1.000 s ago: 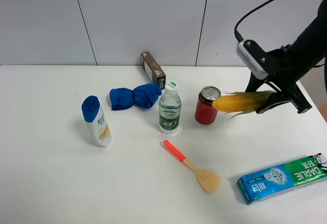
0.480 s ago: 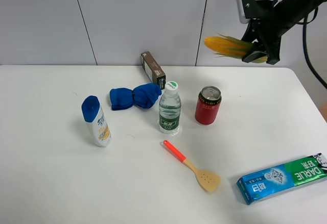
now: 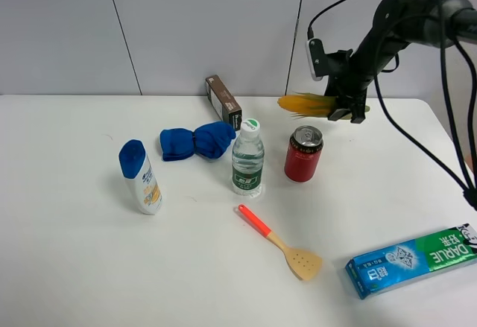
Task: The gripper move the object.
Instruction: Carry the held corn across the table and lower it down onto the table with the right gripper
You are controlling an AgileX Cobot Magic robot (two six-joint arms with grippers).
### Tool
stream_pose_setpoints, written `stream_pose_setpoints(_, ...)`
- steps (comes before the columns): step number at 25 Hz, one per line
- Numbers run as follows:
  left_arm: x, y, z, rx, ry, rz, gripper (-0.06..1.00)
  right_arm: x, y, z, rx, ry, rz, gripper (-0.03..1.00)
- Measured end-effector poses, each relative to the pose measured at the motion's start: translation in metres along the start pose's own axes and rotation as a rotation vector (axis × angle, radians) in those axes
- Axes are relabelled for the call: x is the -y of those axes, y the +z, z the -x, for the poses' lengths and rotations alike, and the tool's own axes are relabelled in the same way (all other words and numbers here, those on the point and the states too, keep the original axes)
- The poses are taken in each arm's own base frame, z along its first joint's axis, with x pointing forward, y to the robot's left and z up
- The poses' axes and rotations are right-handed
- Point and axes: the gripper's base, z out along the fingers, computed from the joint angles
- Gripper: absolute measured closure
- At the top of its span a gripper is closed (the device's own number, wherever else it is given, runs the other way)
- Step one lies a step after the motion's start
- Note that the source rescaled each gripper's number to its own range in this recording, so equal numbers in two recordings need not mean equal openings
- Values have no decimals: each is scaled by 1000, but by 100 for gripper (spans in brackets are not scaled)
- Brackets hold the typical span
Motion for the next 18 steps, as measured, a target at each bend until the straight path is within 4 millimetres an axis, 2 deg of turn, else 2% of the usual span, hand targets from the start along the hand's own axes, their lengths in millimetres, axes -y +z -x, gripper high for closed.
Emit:
stream_pose_setpoints(4,0,0,0,0,0,0,-6,0,24,14,6,-27,-29,96)
stream_pose_setpoints(9,0,0,0,0,0,0,-6,-3,44,31,30,-41,-32,96)
stream_pose_setpoints(18,0,0,0,0,0,0,-6,-1,46,39,46,-43,-64,96)
